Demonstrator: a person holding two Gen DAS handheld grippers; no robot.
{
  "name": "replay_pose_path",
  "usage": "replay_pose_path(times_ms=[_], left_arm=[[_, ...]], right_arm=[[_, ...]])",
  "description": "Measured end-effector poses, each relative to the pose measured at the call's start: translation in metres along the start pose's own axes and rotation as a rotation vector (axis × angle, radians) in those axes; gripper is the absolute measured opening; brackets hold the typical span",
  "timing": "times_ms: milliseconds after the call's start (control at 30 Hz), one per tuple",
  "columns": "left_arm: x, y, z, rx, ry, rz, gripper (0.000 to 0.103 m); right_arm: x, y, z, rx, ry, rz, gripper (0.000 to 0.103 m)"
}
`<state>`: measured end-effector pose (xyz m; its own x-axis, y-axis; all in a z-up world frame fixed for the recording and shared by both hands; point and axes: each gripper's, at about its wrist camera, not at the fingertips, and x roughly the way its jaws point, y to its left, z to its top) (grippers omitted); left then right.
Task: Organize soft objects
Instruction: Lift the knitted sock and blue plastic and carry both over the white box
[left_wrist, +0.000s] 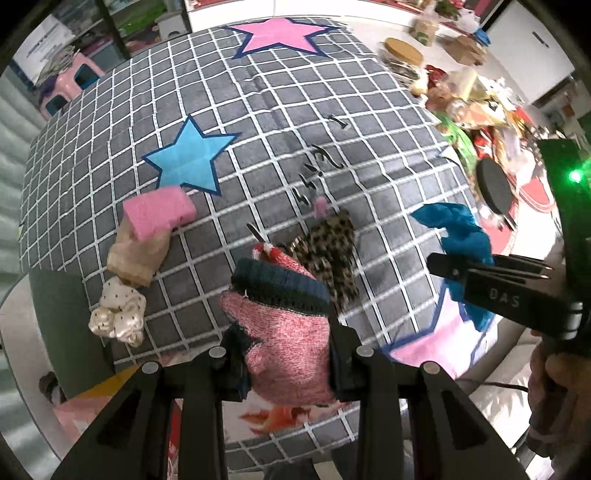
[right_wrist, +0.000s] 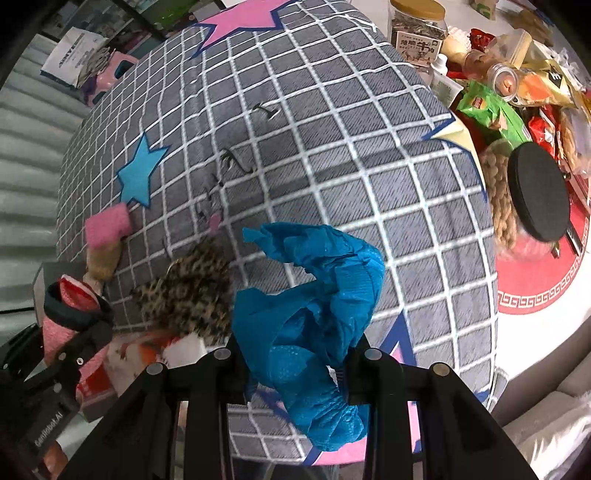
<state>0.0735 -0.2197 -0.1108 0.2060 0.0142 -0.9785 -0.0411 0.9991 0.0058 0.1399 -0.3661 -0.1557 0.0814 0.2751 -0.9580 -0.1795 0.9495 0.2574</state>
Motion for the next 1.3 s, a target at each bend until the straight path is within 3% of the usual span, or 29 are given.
replay_pose_path(times_ms=[367,867,1033,1300], left_arm=[[-0.029,0.001,-0.063,0.111,-0.031,-0.040,0.034],[-0.067,0.044,-0.154,0.196,-0.070,-0.069,0.034],[-0.078,0.066,-0.173,0.160,-0.100,-0.058,0.034],[-0.098,0.119,-0.199,0.007,-0.158,-0.022,0.034]], right_arm=[[-0.008,0.043,-0.061,-0.016,0.016,-0.001,0.034],[-0.008,0.128,-0.137,-0.146,0.057,0.027,0.034],[-0.006,0.159,-0.155,-0.214,0.079,0.041,0.034],[-0.003,0.210,-0.174,-0.344,0.097,0.058,0.034]])
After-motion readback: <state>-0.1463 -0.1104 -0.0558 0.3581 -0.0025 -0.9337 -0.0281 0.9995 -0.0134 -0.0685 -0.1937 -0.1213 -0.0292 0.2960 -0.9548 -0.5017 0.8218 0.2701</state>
